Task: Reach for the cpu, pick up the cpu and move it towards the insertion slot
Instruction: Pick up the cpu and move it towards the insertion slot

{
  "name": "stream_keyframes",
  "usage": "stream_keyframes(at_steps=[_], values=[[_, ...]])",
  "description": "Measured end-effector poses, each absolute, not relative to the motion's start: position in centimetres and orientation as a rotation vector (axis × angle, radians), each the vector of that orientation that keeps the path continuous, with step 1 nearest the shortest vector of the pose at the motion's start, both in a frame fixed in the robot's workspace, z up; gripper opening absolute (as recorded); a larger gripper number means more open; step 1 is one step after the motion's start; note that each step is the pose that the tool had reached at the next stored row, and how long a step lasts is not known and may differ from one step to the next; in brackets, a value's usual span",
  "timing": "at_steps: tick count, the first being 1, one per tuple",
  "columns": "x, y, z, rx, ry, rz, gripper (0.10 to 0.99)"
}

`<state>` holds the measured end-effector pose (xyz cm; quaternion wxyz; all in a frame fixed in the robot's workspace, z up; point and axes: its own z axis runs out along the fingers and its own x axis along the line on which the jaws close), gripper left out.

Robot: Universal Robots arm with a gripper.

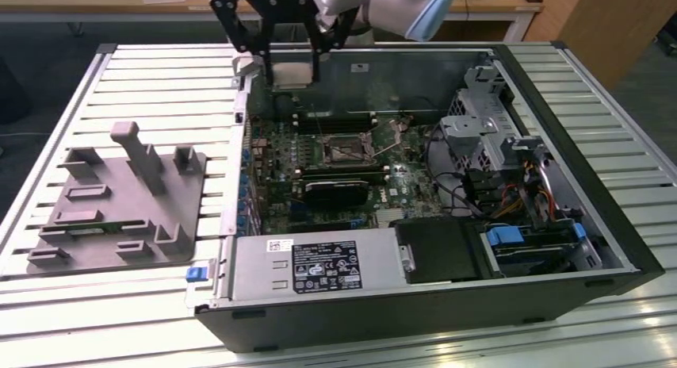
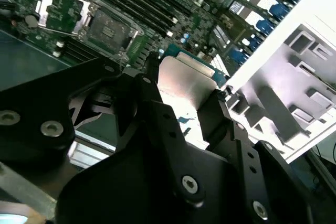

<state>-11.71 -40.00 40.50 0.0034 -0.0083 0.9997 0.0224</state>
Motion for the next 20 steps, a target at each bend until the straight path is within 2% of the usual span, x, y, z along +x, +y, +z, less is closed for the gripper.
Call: stream_keyframes(at_steps=[10,20], values=[[-6.9,-39.9,39.9,-0.026,3.141,0.070,0.541],[-4.6,-38.3,38.1,-0.026,3.143,0.071,0.541]])
